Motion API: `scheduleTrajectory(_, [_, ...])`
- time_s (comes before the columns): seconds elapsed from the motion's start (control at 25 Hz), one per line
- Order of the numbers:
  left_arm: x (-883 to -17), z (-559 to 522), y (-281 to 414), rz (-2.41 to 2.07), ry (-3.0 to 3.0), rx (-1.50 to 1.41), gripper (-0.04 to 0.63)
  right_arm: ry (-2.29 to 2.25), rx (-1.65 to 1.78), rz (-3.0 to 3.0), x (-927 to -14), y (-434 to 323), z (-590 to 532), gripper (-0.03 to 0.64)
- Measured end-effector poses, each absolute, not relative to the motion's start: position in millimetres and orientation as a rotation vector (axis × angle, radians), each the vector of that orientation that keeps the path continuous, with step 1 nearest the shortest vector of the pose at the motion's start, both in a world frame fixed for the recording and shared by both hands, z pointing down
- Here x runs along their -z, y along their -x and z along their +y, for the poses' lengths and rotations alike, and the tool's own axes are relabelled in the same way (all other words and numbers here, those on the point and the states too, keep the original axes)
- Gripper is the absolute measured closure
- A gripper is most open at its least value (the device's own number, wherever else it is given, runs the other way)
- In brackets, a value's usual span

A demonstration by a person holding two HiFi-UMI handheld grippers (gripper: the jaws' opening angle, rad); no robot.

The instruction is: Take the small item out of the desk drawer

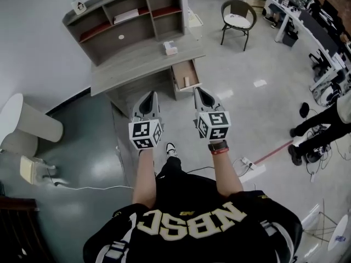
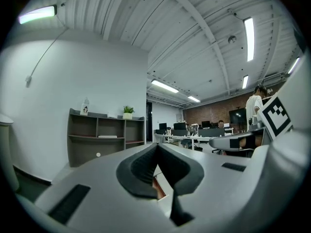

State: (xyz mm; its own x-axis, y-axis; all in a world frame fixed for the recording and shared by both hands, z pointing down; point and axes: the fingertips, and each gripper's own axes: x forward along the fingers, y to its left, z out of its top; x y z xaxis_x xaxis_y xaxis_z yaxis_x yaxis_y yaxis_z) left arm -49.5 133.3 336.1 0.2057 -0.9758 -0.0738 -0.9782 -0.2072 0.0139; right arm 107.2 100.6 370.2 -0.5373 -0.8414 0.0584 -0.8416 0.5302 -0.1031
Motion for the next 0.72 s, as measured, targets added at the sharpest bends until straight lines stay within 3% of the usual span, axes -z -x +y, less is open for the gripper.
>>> scheduleTrajectory(0.72, [-326, -52, 108, 1.871, 2.499, -0.196, 0.588, -1.584, -0.139, -2.675, -360, -46, -69, 0.609])
